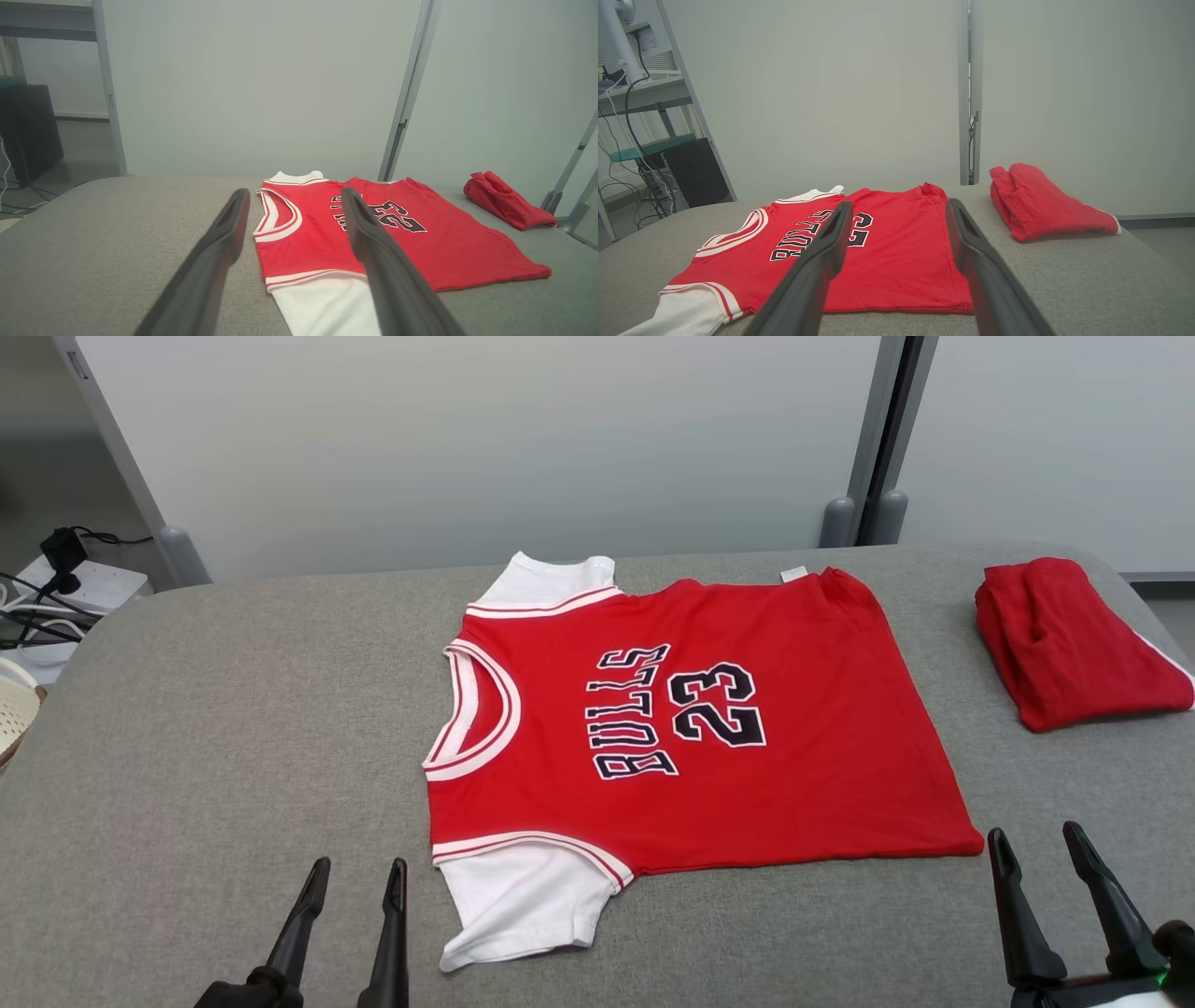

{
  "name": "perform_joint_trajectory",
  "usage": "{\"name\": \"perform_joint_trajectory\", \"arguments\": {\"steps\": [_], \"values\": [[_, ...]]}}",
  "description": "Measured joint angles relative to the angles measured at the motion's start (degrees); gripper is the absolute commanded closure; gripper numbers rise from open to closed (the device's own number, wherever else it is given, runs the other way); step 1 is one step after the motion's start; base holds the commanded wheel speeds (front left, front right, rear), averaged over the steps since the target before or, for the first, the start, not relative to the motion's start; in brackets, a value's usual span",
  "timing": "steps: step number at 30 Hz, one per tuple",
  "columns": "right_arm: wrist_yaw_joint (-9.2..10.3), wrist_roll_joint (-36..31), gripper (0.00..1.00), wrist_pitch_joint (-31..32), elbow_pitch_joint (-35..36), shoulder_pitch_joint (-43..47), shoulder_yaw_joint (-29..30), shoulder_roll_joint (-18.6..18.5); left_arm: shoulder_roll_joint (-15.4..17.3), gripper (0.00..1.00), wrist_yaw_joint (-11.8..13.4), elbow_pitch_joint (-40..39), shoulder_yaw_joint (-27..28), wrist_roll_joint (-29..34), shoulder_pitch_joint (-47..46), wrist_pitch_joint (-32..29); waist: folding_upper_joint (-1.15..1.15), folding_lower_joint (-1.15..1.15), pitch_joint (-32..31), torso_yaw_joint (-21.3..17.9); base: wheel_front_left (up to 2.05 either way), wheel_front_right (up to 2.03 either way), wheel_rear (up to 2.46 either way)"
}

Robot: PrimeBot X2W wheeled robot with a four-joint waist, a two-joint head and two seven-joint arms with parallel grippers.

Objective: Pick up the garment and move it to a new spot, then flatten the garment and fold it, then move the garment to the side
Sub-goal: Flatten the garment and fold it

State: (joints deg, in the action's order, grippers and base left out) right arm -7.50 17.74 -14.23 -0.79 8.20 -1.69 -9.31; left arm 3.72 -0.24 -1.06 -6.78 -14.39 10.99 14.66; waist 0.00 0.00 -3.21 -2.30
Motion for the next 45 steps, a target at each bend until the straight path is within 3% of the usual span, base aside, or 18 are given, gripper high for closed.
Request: {"name": "perform_joint_trajectory", "arguments": {"steps": [8, 28, 37, 41, 45], "values": [[0.0, 0.1, 0.0, 0.0, -0.4, 0.3, 0.0, 0.0, -0.7, 0.0, -2.2, 1.5, 2.3, 1.5, 0.4, 0.0, 0.0, 0.0, -0.4, -0.5, 0.0, 0.0, 0.0], [0.0, 0.4, 0.0, 0.0, -0.6, 0.6, -0.5, 0.0, -0.8, 0.0, -2.2, 3.9, 1.6, 1.7, 0.4, 0.0, 0.0, 0.0, -0.4, -0.3, 0.0, 0.0, 0.0], [0.0, 0.6, 0.0, 0.0, -1.3, 0.6, -0.5, 0.6, -0.8, 0.0, -2.9, 20.8, -3.9, 1.2, 0.0, 0.0, 0.0, 0.0, -0.2, -0.1, 0.0, 0.0, 0.0], [0.0, 1.0, 0.0, 0.0, -1.4, 0.5, -0.8, 0.6, -0.8, 0.0, -3.2, 30.1, -7.8, 1.1, -4.9, 0.0, 0.0, 0.0, 0.4, -0.1, 0.0, 0.0, 0.0], [0.0, 1.3, 0.0, 0.0, -1.4, 0.5, -1.2, 0.5, -0.9, 0.0, -2.1, 34.0, -9.1, 0.2, -9.4, 0.0, 0.0, 0.0, 1.0, -0.3, 0.0, 0.0, 0.0]]}}
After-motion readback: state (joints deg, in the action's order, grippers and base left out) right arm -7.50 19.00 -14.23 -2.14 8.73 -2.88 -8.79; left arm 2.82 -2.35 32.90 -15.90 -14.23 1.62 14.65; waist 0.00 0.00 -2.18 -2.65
